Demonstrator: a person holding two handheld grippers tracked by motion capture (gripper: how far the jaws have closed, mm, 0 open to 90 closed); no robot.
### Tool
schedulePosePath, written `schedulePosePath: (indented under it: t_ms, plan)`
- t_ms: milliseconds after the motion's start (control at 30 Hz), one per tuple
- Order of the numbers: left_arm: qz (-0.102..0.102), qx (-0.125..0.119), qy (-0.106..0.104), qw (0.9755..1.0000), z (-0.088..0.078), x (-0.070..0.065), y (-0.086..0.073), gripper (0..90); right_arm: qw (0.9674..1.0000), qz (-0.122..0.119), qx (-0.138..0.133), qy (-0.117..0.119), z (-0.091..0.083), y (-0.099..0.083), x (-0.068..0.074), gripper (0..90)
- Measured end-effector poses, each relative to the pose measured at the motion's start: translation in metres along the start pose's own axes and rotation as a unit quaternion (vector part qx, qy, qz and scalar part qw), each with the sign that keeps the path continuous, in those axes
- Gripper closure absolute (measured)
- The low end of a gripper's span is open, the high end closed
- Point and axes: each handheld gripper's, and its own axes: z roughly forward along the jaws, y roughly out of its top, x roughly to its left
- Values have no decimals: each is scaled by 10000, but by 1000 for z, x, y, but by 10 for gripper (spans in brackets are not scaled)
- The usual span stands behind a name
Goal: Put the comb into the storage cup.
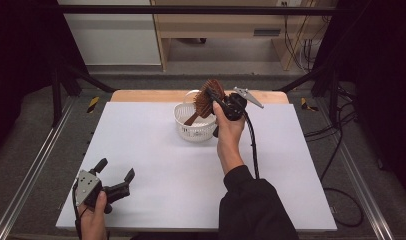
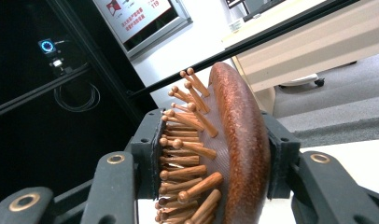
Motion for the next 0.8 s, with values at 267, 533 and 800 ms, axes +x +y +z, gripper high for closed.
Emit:
schedulePosePath:
  t_ms: [267, 533, 800]
  plan:
    - [8, 2, -15, 10000, 0, 0, 0, 11, 10000, 35, 14, -20, -1, -5, -4, 504]
    - [9, -1, -9, 10000, 0, 0, 0, 11, 9999, 117, 8, -13, 1, -7, -5, 504]
    - [14, -7, -20, 10000, 0, 0, 0, 9, 9999, 106, 3, 3, 4, -10, -4, 504]
